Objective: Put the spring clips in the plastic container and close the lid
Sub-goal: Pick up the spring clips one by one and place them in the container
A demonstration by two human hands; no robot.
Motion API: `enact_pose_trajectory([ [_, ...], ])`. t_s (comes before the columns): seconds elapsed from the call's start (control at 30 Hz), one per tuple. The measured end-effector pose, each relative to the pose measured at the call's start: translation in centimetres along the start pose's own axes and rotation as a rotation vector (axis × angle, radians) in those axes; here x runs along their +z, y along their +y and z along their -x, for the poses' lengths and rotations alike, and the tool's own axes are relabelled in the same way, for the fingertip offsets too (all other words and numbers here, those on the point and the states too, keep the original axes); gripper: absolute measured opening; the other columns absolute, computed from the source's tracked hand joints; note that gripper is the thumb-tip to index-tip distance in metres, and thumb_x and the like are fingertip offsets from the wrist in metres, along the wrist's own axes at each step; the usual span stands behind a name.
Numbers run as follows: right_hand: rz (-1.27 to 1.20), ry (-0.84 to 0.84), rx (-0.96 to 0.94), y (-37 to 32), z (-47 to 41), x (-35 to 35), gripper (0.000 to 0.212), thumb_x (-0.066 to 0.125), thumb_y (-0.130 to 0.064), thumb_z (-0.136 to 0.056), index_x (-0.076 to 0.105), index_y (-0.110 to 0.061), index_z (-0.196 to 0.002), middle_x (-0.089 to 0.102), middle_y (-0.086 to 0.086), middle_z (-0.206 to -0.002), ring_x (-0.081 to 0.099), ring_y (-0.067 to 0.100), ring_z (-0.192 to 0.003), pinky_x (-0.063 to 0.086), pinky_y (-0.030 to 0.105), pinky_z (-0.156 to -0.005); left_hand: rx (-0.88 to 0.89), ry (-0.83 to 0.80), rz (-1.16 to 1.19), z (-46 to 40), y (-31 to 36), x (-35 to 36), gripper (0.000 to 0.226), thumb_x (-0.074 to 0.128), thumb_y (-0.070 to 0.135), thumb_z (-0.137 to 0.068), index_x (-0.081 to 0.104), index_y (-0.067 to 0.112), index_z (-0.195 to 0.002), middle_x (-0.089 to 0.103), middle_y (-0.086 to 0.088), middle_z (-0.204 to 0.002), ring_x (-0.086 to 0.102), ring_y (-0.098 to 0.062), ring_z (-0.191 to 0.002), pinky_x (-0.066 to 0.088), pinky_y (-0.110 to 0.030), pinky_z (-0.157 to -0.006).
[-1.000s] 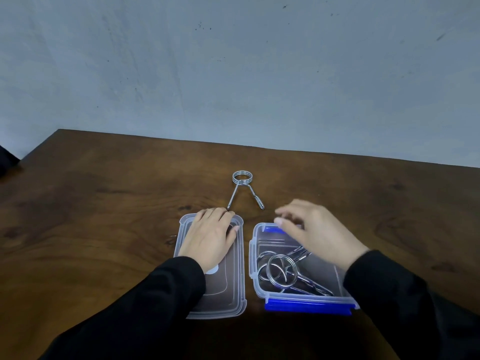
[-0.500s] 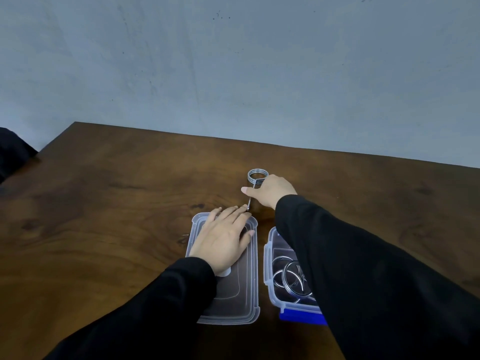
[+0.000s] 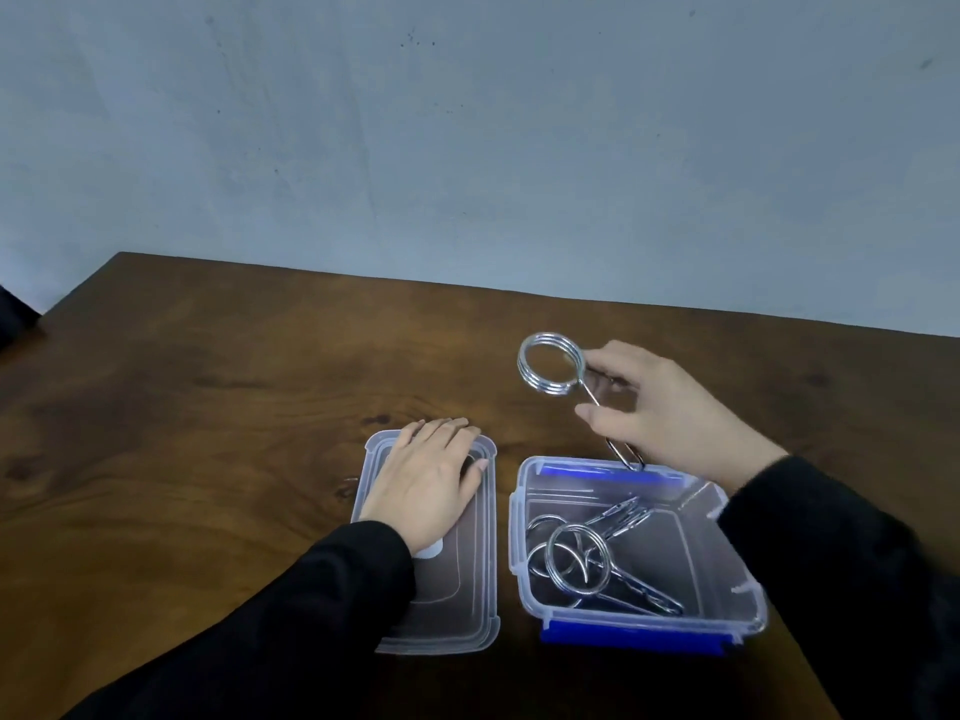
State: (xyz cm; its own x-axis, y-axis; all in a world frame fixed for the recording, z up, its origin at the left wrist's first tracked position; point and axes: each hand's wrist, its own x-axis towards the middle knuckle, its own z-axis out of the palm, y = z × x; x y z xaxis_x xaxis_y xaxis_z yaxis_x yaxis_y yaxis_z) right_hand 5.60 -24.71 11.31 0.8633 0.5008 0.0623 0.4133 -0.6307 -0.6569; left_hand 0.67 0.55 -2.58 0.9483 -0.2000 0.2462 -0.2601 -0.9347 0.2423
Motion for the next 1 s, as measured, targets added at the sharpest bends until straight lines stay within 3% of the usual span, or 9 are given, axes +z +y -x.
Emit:
enact_pose_trajectory([
  [0.17, 0.227, -0.219, -0.114, 1.4, 8.6, 0.5, 0.029, 0.072, -0.035, -0.088, 0.067, -0.032, -0.117, 0.058, -0.019, -0.105, 0.056, 0.006, -0.104, 0.040, 0.026, -0.094, 0.009, 0.018, -0.021, -0.1, 0.1, 0.0, 0.039, 0.041, 0.041, -0.101, 0.058, 0.019, -0.129, 0.063, 0.002, -0.131, 0.052, -0.016, -0.124, 0.033, -0.038, -0.111],
  [0.37, 0.309, -0.260, -0.144, 3.3, 11.3, 3.0, 0.040, 0.062, -0.050, -0.091, 0.061, -0.037, -0.128, 0.054, -0.023, -0.114, 0.048, 0.004, -0.114, 0.030, 0.024, -0.104, -0.002, 0.023, -0.029, -0.1, 0.3, -0.1, 0.038, 0.045, 0.039, -0.100, 0.059, 0.018, -0.128, 0.064, 0.001, -0.129, 0.054, -0.018, -0.122, 0.035, -0.040, -0.110],
  [0.53, 0.424, -0.253, -0.212, 2.7, 9.8, 3.3, 0.044, 0.060, -0.053, -0.091, 0.063, -0.031, -0.128, 0.056, -0.018, -0.114, 0.046, 0.004, -0.107, 0.032, 0.030, -0.102, 0.003, 0.028, -0.037, -0.1, 0.5, -0.2, 0.038, 0.046, 0.039, -0.099, 0.060, 0.018, -0.128, 0.065, 0.000, -0.128, 0.055, -0.019, -0.121, 0.036, -0.041, -0.108],
  [0.73, 0.375, -0.339, -0.129, 2.8, 9.6, 3.8, 0.051, 0.063, -0.055, -0.089, 0.057, -0.035, -0.135, 0.045, -0.021, -0.126, 0.038, 0.009, -0.117, 0.036, 0.033, -0.104, 0.006, 0.036, -0.032, 0.0, 0.5, -0.2, 0.037, 0.049, 0.037, -0.099, 0.061, 0.017, -0.126, 0.066, -0.001, -0.127, 0.056, -0.020, -0.119, 0.037, -0.042, -0.108],
  [0.9, 0.341, -0.316, -0.091, 2.8, 10.1, 3.7, 0.053, 0.066, -0.055, -0.087, 0.058, -0.035, -0.136, 0.046, -0.023, -0.129, 0.034, -0.003, -0.120, 0.029, 0.026, -0.109, 0.013, 0.035, -0.026, 0.1, 0.5, -0.2, 0.036, 0.049, 0.037, -0.099, 0.061, 0.017, -0.126, 0.065, 0.000, -0.128, 0.056, -0.020, -0.119, 0.036, -0.041, -0.108],
  [1.0, 0.317, -0.334, -0.042, 2.8, 10.2, 3.7, 0.055, 0.063, -0.059, -0.087, 0.053, -0.041, -0.138, 0.044, -0.027, -0.134, 0.032, -0.001, -0.127, 0.031, 0.030, -0.111, 0.015, 0.038, -0.029, 0.1, 0.5, -0.2, 0.036, 0.048, 0.037, -0.099, 0.061, 0.017, -0.127, 0.065, 0.000, -0.128, 0.055, -0.019, -0.120, 0.035, -0.041, -0.109],
])
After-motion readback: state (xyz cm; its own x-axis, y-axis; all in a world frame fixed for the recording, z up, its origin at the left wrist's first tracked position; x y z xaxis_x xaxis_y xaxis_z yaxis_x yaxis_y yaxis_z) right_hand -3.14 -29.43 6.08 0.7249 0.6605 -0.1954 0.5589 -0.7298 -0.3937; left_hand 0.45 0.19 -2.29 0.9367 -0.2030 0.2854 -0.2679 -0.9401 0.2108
